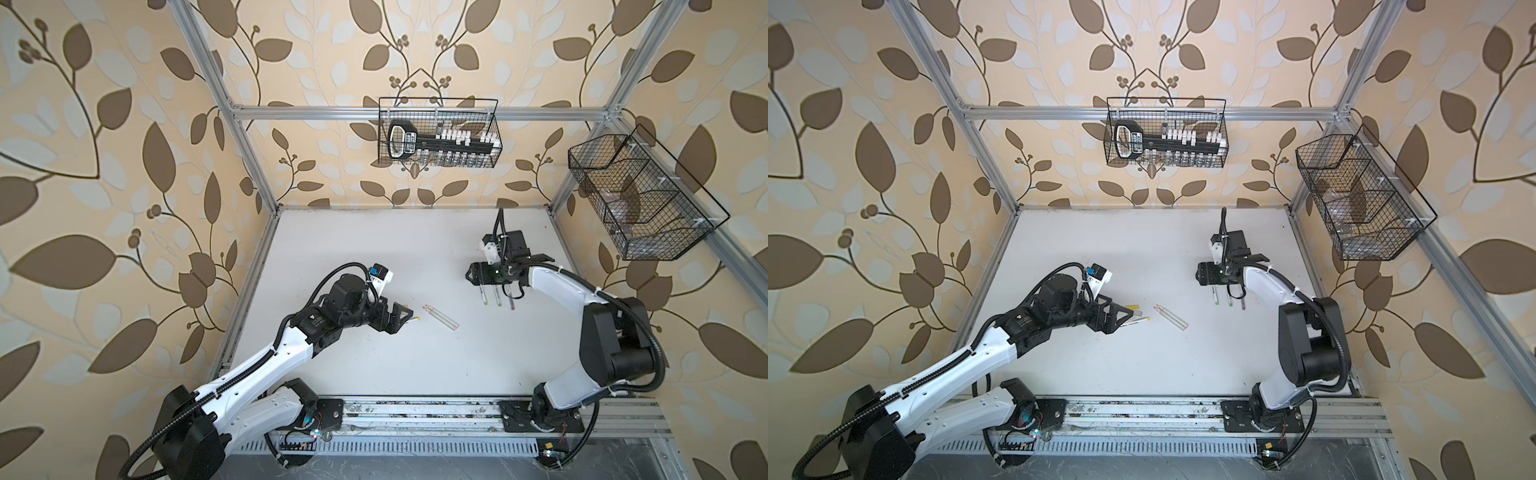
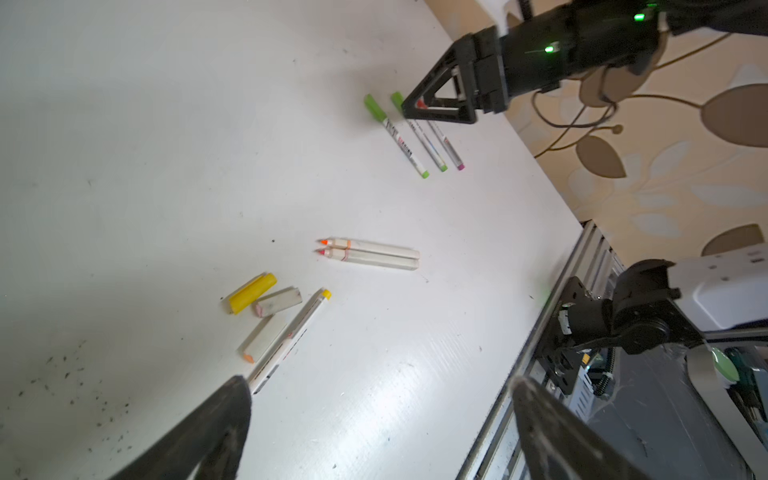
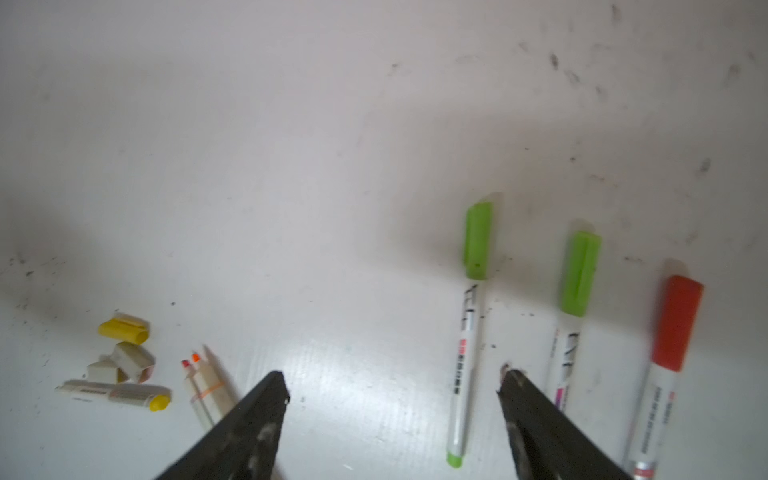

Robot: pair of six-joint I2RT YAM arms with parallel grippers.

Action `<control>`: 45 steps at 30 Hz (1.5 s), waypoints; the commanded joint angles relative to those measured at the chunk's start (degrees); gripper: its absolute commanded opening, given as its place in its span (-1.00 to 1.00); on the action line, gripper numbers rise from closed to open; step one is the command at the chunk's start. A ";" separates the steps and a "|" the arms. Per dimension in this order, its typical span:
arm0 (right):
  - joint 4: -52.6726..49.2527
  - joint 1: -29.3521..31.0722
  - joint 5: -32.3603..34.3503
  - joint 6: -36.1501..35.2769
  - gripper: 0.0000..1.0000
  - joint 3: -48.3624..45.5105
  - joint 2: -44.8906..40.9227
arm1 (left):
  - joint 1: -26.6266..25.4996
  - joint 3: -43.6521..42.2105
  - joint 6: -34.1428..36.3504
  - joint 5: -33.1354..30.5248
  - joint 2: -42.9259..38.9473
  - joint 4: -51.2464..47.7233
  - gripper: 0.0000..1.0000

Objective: Insert the pens into the pen caps
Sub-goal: 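Grasp another white marker with the right gripper while the left gripper nears the yellow cap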

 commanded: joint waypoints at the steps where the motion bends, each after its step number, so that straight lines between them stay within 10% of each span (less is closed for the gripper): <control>1: 4.34 6.08 -1.13 0.95 0.66 -6.49 -2.96 | -0.03 -1.34 -3.86 -3.21 3.49 -0.79 0.97; 12: 14.38 26.33 -5.99 -3.52 0.62 -12.72 -2.07 | 0.06 -6.76 -16.60 -19.81 2.64 -0.46 0.98; 29: 7.61 30.01 -5.72 -11.55 0.53 2.21 16.26 | 5.20 -5.55 -19.08 -25.53 -7.41 -11.98 0.98; 45: -0.64 37.15 0.62 -16.63 -0.47 5.11 18.41 | 8.50 -1.11 -17.32 -22.77 -2.96 -11.83 0.98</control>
